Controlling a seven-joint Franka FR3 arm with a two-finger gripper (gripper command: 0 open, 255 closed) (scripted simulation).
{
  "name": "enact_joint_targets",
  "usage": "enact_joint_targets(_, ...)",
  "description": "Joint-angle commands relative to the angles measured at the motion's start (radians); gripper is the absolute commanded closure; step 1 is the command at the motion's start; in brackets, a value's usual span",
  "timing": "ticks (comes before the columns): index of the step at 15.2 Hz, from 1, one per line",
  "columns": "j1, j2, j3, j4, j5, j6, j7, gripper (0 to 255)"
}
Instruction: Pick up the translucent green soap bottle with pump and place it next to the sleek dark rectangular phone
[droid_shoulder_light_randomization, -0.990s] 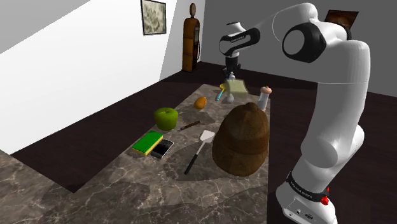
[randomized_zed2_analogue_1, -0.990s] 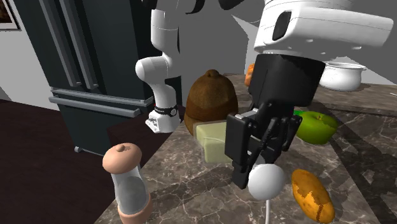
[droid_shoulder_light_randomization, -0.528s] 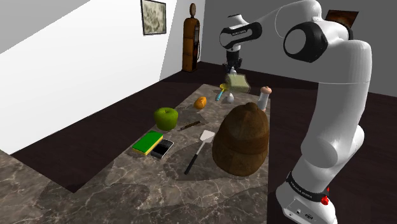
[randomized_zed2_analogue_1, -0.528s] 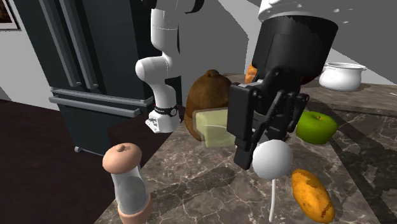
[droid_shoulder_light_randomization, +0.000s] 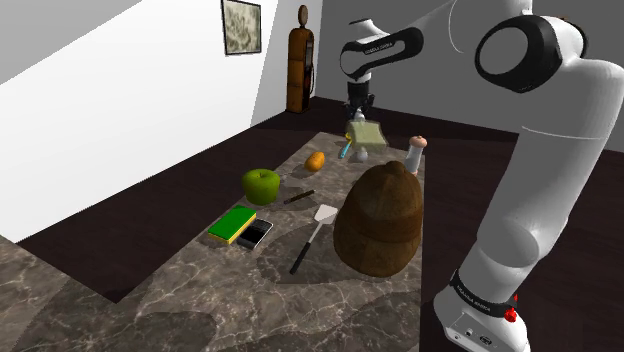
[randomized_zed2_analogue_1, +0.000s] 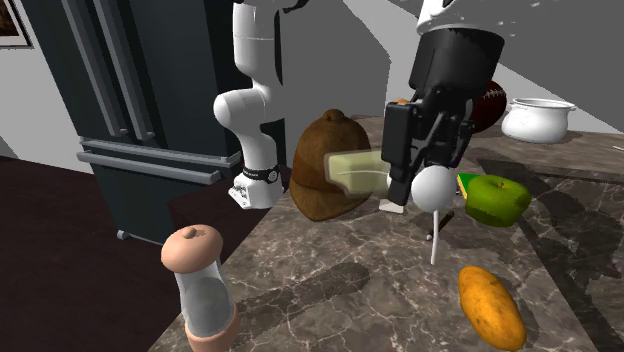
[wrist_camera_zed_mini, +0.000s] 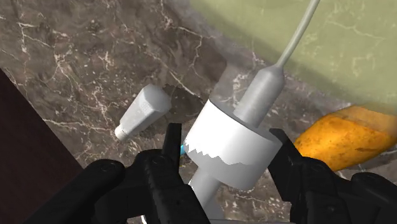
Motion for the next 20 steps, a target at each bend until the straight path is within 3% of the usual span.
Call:
enact_joint_targets(1, 0.025, -0.05, 0.017, -0.064, -0.012, 0.003, 0.048, 255)
enact_joint_targets(10, 0.127, -0.203, 0.113, -0.238, -0.027, -0.028, 0.249, 255)
enact_joint_targets(20, 0.238, -0.287, 0.244, -0.318, 0.005, -0.09, 0.471, 255)
